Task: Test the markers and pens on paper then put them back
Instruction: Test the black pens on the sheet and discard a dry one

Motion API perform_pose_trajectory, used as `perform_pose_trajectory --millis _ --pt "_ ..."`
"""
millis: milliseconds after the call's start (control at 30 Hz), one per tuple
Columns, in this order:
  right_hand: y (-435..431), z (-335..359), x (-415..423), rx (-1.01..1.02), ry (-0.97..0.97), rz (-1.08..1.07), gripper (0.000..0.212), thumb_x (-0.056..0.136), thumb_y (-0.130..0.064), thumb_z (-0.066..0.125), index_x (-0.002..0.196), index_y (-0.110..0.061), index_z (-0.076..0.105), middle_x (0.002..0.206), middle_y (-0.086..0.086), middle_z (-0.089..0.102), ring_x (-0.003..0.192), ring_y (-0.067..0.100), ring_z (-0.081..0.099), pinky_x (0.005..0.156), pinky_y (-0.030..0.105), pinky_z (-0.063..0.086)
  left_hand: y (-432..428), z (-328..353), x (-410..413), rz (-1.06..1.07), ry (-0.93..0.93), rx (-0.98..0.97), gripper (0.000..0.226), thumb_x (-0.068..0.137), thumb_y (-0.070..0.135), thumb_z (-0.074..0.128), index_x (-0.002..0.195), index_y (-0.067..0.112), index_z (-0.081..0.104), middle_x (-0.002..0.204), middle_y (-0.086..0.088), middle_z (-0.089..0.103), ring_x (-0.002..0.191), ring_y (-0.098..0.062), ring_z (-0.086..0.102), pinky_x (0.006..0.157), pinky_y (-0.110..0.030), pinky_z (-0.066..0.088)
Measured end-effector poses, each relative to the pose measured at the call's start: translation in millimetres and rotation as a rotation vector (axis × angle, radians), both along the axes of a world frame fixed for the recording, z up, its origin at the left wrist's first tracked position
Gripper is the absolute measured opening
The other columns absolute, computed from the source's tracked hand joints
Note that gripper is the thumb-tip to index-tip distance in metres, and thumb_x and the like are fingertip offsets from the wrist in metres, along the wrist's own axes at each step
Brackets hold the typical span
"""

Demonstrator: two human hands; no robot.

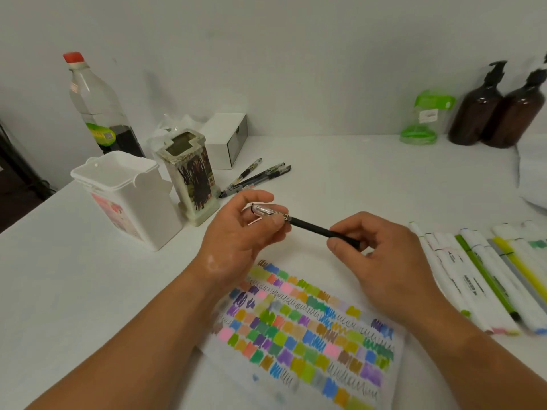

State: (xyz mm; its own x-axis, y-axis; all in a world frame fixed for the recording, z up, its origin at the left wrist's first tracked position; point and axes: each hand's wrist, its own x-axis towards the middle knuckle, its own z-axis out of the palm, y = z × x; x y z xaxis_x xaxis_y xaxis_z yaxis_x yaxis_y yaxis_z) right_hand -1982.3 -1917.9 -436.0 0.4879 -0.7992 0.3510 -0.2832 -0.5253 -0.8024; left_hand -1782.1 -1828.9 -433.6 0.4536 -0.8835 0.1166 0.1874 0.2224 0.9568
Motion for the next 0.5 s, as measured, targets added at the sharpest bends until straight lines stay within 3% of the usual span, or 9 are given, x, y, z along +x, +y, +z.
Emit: perform_pose_trajectory --millis 133,233,367,500 --pt "-4.3 0.8 -2.5 0.029 -0.066 -0.004 0.017 0.084 -0.02 0.079 0.084 -0.036 0.072 0.082 -0.026 0.071 0.082 -0.002 0.065 0.067 0.005 0.044 7.5 0.1 2.9 0.107 -0.859 0.155 0.025 0.086 0.028 0.075 0.107 0.039 0.069 0.097 0.017 0.071 0.091 -0.003 0.067 0.081 -0.013 0.053" --pt "-5.5 1.2 -3.7 0.077 -0.107 0.01 0.02 0.084 -0.017 0.08 0.085 -0.036 0.073 0.085 -0.023 0.073 0.084 -0.001 0.067 0.071 0.004 0.046 5.3 1.1 -0.9 0.107 -1.266 0.114 0.023 0.092 0.03 0.066 0.115 0.029 0.07 0.102 0.014 0.065 0.089 -0.001 0.059 0.08 -0.008 0.046" --pt "0.0 1.0 -1.5 0.125 -0.132 0.063 0.021 0.085 -0.015 0.08 0.085 -0.034 0.073 0.081 -0.017 0.074 0.076 0.004 0.068 0.067 0.01 0.049 4.6 -2.4 -7.2 -0.022 -1.337 0.111 0.027 0.101 0.022 0.054 0.126 0.02 0.064 0.107 0.007 0.067 0.089 0.0 0.053 0.08 -0.004 0.037" --pt "2.0 3.3 -1.4 0.239 -0.209 0.166 0.015 0.087 -0.014 0.078 0.088 -0.028 0.073 0.068 -0.01 0.07 0.055 0.003 0.061 0.056 0.015 0.048 3.4 -5.1 -11.7 -0.091 -1.308 0.088 0.029 0.106 0.032 0.041 0.122 0.02 0.063 0.101 0.005 0.067 0.089 -0.012 0.06 0.078 -0.027 0.048"
